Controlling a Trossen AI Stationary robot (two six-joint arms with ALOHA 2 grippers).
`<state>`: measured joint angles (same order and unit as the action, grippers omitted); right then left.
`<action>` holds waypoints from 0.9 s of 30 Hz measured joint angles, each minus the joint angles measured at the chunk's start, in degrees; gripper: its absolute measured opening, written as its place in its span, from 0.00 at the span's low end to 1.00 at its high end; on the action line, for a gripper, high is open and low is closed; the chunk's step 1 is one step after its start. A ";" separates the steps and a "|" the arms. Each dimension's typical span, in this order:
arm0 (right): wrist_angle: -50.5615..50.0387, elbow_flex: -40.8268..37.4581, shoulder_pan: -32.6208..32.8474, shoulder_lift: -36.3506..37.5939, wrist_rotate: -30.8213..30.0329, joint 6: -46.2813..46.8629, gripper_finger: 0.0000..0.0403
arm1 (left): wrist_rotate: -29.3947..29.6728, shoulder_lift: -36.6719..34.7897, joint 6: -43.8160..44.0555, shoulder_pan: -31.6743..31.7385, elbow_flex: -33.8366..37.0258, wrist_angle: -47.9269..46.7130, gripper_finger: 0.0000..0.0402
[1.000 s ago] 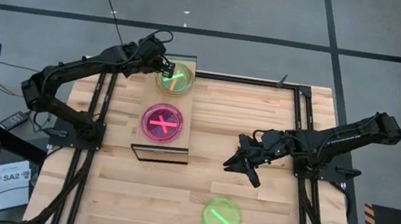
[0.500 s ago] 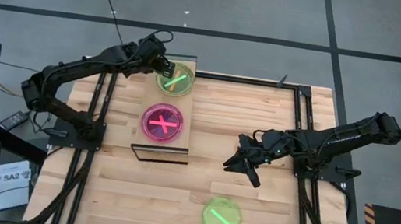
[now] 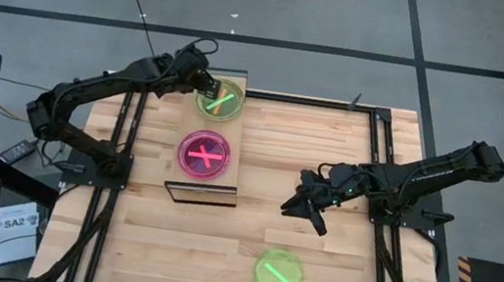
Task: Place and stack plates onto a shelf
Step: Stack the green plate on top of the pink plate on the shelf
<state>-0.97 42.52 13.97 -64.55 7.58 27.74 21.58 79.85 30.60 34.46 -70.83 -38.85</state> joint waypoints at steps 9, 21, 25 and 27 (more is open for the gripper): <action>-0.04 0.00 3.34 0.00 0.01 0.64 0.22 | -7.29 -2.08 -4.28 -7.20 -0.09 0.99 0.41; -6.10 0.00 11.12 0.02 -1.06 8.28 0.22 | -7.92 -2.34 -3.73 -24.34 -0.09 1.98 0.41; -11.59 0.00 13.64 0.02 -4.66 13.50 0.22 | -7.85 -2.33 -1.69 -28.91 -0.09 3.18 0.41; -14.04 0.00 14.87 0.02 -7.00 16.25 0.22 | -7.82 -2.29 -1.24 -30.96 -0.09 4.33 0.41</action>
<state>-15.01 42.52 28.84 -64.53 0.58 44.00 13.76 77.56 29.36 3.50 -70.91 -34.52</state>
